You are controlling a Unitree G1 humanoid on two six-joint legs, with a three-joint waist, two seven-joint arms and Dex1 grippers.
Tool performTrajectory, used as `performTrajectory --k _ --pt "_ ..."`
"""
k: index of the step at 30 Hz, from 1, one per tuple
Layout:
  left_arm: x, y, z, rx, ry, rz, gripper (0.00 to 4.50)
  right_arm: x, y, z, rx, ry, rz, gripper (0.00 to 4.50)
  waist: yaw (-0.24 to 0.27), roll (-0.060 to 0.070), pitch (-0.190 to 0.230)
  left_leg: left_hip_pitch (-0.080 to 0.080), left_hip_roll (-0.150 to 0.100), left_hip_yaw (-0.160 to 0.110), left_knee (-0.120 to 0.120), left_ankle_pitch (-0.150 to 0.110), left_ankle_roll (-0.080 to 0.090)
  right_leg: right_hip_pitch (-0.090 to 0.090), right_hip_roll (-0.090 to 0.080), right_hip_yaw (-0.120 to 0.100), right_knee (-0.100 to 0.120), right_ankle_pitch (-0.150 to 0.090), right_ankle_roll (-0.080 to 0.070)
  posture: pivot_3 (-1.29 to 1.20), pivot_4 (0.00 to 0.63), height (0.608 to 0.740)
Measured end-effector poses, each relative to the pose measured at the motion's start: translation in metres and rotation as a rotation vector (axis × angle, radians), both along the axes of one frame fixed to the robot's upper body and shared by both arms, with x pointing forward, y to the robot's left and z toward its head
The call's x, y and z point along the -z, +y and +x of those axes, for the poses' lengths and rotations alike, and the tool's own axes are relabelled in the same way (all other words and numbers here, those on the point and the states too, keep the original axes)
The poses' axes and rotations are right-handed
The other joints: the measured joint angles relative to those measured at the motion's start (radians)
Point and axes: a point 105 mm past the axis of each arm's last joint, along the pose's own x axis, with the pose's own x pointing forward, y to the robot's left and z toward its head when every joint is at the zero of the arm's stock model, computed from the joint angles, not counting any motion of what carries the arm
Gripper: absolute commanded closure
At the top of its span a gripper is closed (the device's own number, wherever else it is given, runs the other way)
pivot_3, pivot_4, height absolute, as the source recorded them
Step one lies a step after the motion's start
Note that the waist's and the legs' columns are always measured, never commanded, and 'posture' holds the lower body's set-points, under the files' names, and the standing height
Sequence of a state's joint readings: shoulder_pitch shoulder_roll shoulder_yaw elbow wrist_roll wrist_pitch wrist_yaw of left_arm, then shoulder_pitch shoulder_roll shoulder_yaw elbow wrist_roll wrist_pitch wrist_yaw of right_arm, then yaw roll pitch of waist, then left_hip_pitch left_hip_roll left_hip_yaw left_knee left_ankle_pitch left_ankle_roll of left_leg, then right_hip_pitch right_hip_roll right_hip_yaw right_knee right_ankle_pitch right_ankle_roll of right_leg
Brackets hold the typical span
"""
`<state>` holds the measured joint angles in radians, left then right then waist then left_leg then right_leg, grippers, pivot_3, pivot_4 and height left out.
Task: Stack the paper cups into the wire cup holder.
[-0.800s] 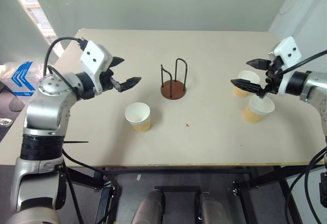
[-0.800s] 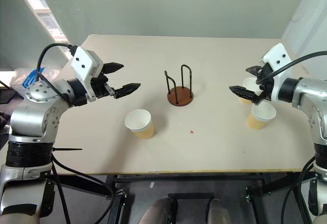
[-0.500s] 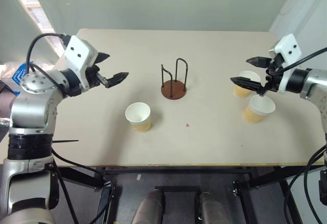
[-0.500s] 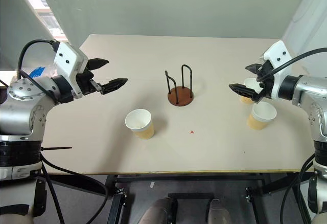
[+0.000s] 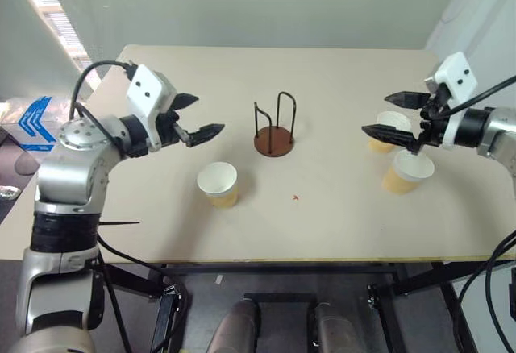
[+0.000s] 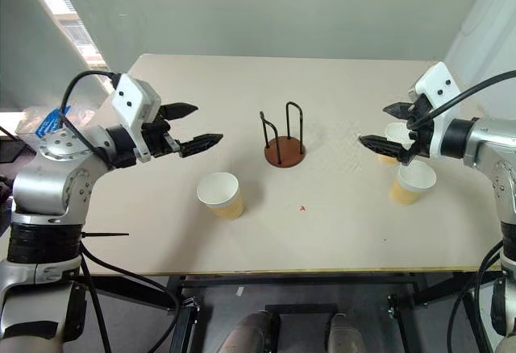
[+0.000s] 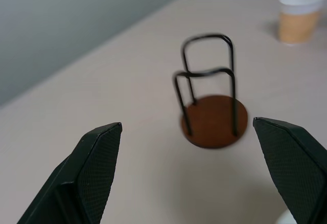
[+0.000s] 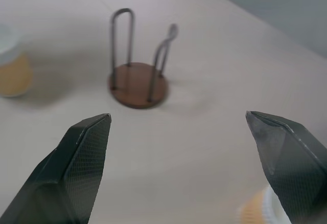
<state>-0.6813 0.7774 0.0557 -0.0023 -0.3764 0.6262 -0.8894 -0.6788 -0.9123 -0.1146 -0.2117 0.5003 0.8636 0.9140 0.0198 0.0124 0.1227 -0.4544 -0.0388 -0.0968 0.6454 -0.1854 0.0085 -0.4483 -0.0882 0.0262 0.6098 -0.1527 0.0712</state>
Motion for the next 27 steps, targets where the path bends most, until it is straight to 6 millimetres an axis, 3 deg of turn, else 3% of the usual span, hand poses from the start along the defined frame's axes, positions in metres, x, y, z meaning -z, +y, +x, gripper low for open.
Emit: performTrajectory --k 4,8,27 --pt "0.013 -0.022 0.0 0.078 0.082 0.017 0.0 -0.008 0.001 -0.007 -0.003 -0.009 0.029 0.03 0.002 0.0 0.0 0.0 0.0 0.0 0.0 0.0 0.0 0.001 0.0 0.0 0.0 0.0 0.0 0.0 0.15 0.74" --pt "0.008 -0.043 0.006 0.122 0.074 0.007 0.0 -0.007 0.001 -0.01 0.008 -0.004 0.033 0.03 0.003 0.0 0.0 0.0 0.0 0.0 0.0 0.001 -0.001 0.001 0.0 0.0 0.001 0.0 0.0 0.0 0.15 0.74" --pt "0.041 -0.07 0.039 0.067 0.133 0.015 0.0 -0.002 -0.008 -0.013 0.06 0.001 0.015 0.03 0.004 -0.001 0.0 0.0 0.0 0.001 0.001 0.003 0.002 0.001 0.0 0.001 -0.001 0.0 0.006 0.0 0.15 0.74"
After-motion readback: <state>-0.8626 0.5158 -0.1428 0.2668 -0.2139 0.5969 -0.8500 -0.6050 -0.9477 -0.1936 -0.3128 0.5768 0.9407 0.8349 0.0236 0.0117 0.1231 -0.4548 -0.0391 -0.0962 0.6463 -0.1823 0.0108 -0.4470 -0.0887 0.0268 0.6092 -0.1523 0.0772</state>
